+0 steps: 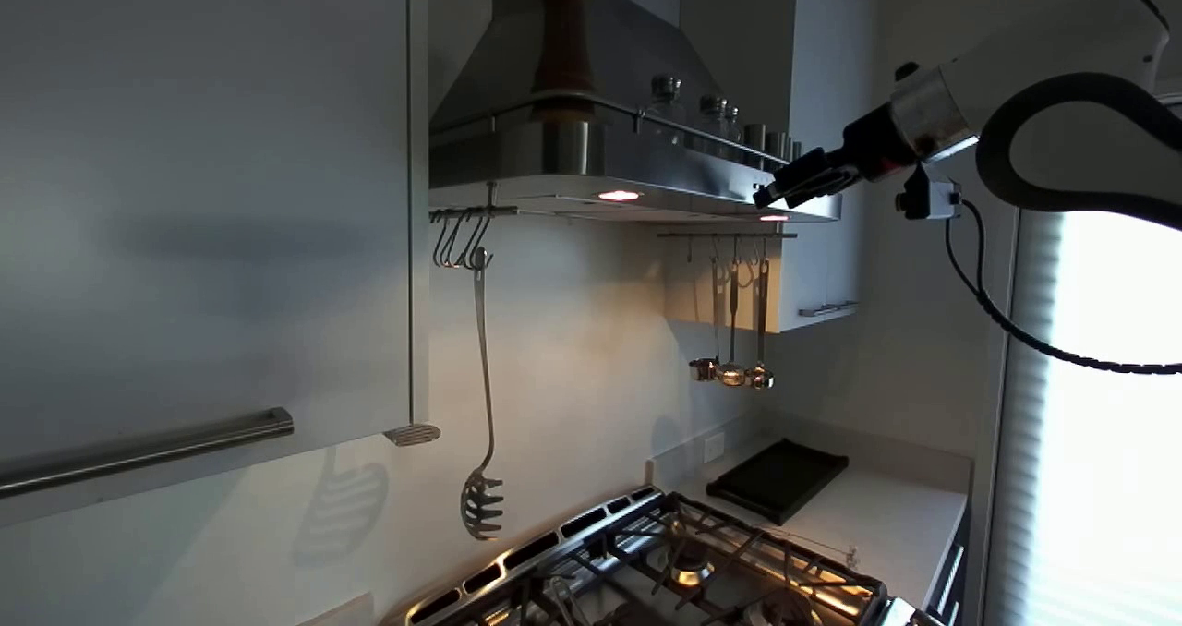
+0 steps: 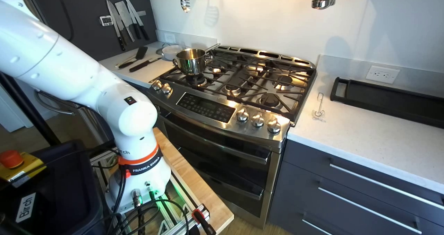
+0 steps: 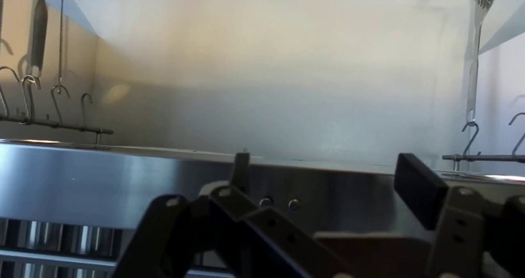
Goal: Press the far left button on the under the counter lights rack to turn of the under the counter lights
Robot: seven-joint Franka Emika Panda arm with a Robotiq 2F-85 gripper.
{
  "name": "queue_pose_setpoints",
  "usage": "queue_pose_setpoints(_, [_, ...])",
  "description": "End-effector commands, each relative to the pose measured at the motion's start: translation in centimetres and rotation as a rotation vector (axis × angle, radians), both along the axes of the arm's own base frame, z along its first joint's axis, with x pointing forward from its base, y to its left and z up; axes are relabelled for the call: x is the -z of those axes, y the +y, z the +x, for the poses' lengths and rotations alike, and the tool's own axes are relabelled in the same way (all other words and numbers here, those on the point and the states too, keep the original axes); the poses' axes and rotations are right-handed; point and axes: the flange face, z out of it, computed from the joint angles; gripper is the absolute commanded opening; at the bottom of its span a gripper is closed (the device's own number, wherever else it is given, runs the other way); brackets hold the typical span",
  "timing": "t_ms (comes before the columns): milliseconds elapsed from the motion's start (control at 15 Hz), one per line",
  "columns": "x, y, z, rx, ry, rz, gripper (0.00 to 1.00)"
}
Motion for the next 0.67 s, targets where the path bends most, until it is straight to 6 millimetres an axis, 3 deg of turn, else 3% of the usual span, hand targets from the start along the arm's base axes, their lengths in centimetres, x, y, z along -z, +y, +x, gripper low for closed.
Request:
queue_pose_setpoints(0, [0.6,0.2,-0.7,0.031,-0.044,0.022,0.58])
queue_pose_setpoints(467, [1.7,1.0,-2.2,0.033,-0.121,0.034,0.05])
queue_pose_setpoints(600, [2.0,1.0,-2.6,0.037,-0.146,0.036,0.00])
